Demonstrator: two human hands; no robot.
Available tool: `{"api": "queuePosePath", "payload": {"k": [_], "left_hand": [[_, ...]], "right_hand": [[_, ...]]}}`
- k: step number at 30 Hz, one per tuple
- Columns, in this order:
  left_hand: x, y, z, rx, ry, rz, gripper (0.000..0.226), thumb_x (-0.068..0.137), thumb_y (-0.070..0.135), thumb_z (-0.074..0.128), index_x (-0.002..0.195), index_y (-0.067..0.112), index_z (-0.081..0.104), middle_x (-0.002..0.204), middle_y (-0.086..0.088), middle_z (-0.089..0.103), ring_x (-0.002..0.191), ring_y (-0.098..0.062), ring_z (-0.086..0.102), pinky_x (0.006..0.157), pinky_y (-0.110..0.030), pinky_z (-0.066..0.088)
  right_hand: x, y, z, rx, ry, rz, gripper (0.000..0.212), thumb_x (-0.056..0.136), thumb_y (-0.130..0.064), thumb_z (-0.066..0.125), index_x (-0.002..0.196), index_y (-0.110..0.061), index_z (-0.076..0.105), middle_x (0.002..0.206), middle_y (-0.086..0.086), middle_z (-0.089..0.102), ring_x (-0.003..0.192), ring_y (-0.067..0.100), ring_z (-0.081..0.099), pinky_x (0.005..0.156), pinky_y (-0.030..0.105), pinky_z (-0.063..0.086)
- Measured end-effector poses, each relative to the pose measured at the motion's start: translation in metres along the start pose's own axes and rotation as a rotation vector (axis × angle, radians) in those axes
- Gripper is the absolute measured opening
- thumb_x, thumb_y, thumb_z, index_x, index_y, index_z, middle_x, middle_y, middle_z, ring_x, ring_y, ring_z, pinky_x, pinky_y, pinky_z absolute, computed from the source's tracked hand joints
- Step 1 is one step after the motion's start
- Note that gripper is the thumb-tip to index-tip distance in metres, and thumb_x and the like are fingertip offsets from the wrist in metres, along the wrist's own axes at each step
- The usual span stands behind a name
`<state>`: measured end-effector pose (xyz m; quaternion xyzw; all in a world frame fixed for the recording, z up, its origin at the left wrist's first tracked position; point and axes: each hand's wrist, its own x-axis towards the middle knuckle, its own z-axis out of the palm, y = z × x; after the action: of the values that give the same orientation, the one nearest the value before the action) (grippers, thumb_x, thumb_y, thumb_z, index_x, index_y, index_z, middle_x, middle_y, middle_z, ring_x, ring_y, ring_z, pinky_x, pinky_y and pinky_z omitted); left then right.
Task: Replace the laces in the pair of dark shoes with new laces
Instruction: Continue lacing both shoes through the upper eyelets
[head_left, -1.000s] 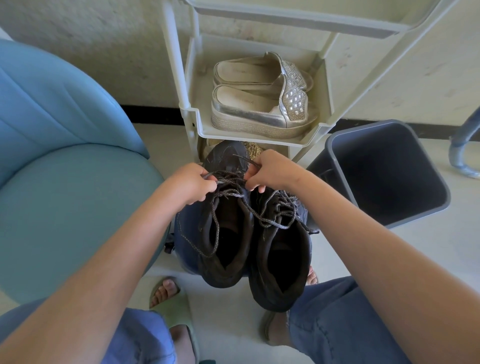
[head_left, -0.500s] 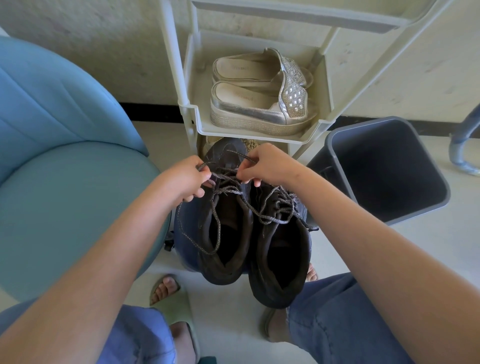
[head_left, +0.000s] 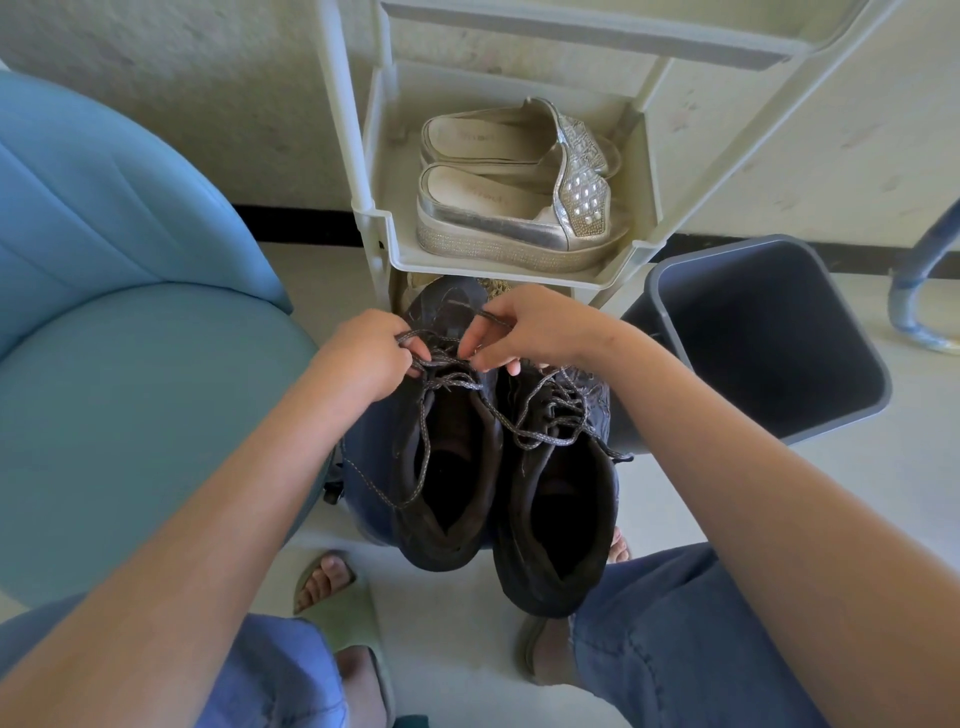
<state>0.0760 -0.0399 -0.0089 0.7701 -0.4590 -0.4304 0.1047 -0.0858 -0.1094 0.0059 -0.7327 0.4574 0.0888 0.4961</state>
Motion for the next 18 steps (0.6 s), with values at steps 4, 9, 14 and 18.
{"api": "queuePosePath", "payload": {"k": [4, 9, 14, 18], "left_hand": [[0.0014, 0.0016, 0.0005, 0.012, -0.01, -0.035, 0.024, 0.093, 0.002, 0.047, 0.094, 0.014, 0.067, 0.067, 0.005, 0.056, 0.053, -0.005, 0.043, 0.053, -0.017, 0.036], [-0.0012, 0.0018, -0.0011, 0.011, -0.028, -0.042, 0.009, 0.089, 0.008, 0.06, 0.089, 0.016, 0.062, 0.071, 0.003, 0.053, 0.056, -0.008, 0.042, 0.059, -0.023, 0.036], [-0.0001, -0.0016, 0.0001, 0.003, 0.0, -0.046, 0.007, 0.088, 0.009, 0.061, 0.091, 0.014, 0.066, 0.076, 0.002, 0.058, 0.057, -0.008, 0.043, 0.065, -0.024, 0.036], [0.0026, -0.003, 0.0026, -0.02, 0.037, -0.05, 0.012, 0.088, 0.011, 0.062, 0.097, 0.009, 0.069, 0.089, -0.003, 0.068, 0.055, -0.008, 0.042, 0.067, -0.025, 0.037]], "right_hand": [[0.0011, -0.0004, 0.003, -0.11, -0.082, 0.01, 0.011, 0.083, -0.011, 0.071, 0.091, -0.017, 0.072, 0.064, -0.014, 0.062, 0.059, 0.005, 0.055, 0.061, 0.018, 0.041], [0.0001, 0.0021, -0.0003, -0.083, -0.174, 0.045, 0.01, 0.082, -0.011, 0.072, 0.089, -0.017, 0.069, 0.049, -0.019, 0.059, 0.049, -0.005, 0.053, 0.046, 0.012, 0.035], [-0.0009, 0.0022, -0.0002, -0.044, -0.149, 0.138, 0.01, 0.084, -0.015, 0.07, 0.085, -0.005, 0.068, 0.065, -0.005, 0.07, 0.049, 0.007, 0.051, 0.042, 0.013, 0.034], [-0.0059, -0.001, -0.0001, -0.054, -0.287, 0.169, 0.021, 0.086, -0.026, 0.069, 0.074, -0.009, 0.069, 0.058, -0.009, 0.068, 0.043, 0.003, 0.046, 0.045, 0.016, 0.031]]}}
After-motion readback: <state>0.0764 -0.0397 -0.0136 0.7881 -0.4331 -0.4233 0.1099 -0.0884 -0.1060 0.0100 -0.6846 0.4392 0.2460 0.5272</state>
